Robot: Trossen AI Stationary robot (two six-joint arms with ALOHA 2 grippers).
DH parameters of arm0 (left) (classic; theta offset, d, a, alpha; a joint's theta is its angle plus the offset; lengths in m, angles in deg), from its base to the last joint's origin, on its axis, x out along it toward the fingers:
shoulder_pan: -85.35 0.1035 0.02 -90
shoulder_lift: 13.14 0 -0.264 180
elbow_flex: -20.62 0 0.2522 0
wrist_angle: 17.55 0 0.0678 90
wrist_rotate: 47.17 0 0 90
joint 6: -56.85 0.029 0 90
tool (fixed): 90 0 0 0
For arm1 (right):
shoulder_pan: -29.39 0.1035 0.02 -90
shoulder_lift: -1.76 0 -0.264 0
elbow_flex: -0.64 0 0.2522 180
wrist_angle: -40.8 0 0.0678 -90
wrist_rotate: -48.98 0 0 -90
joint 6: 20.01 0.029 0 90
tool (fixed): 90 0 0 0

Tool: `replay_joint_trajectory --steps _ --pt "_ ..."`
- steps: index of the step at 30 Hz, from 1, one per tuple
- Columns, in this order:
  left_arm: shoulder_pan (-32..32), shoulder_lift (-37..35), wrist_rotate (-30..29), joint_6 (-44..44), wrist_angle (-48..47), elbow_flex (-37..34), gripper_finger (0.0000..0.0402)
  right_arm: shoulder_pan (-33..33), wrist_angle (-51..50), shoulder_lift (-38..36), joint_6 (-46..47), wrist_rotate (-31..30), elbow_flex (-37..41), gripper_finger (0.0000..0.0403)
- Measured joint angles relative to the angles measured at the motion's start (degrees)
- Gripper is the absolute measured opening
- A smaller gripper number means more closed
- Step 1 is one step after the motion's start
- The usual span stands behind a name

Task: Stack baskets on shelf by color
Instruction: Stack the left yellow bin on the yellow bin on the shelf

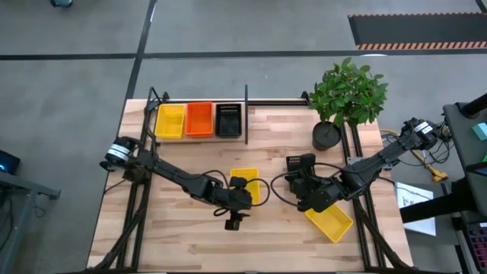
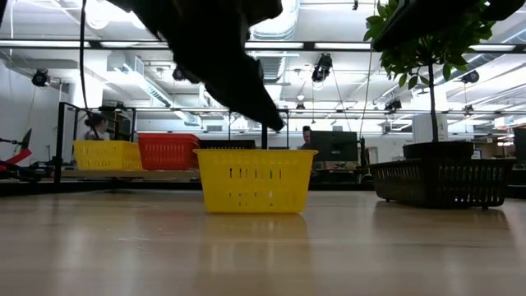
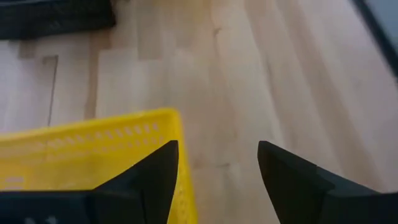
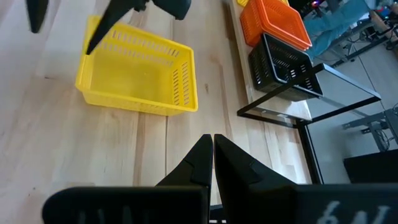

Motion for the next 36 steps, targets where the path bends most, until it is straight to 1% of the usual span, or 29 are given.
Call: replay_joint_trajectory --steps 7,10,12,14,16,18,19,20,24,28,30,36 --pt "1.13 3.37 -0.42 -1.98 -0.16 -1.2 0.0205 0.0 -0.02 0.0 -0.01 -0.01 0.13 0.0009" --pt "1.36 4.46 0.05 -2.29 -0.08 -1.17 0.0191 0.0 0.01 0.0 0.0 -0.02 0.2 0.0009" --pt "1.44 4.61 0.19 -2.23 -0.1 -1.15 0.0169 0.0 -0.02 0.0 0.04 -0.03 0.27 0.0009" --pt "1.48 4.42 0.16 -2.0 0.0 -1.13 0.0134 0.0 -0.04 0.0 0.06 -0.02 0.39 0.0009" --pt "1.63 3.88 0.19 -1.48 -0.27 -1.13 0.0089 0.0 -0.02 0.0 0.02 -0.02 0.42 0.0009" --pt "1.73 2.83 0.1 -0.41 -1.44 -1.13 0.0034 0.0 -0.04 0.0 -0.03 -0.04 0.44 0.0009" --pt "1.73 2.03 -0.29 0.09 -2.59 -1.13 0.0018 0.0 -0.02 0.0 -0.18 -0.04 0.44 0.0009" --pt "1.72 1.11 -1.28 1.07 -3.67 -1.11 0.0012 0.0 -0.02 0.0 -0.31 -0.04 0.46 0.0009" --pt "1.36 -4.31 -3.57 5.66 -7.29 -1.06 0.0004 0.0 -0.02 0.0 -0.08 -0.07 0.49 0.0009" --pt "-0.29 -10.95 -5.77 11.51 -13.36 -0.96 0.0002 0.0 0.31 0.0 -0.5 -0.11 0.97 0.0009" --pt "-1.04 -14.48 -6.69 14.68 -16.91 -1.02 0.0002 0.0 2.29 0.02 -1.93 -0.11 1.47 0.0009" --pt "-1.2 -25.62 -13.46 22.35 -28.85 -1.11 0.0001 0.0 7.61 0.02 -6.63 0.62 2.23 0.0009"
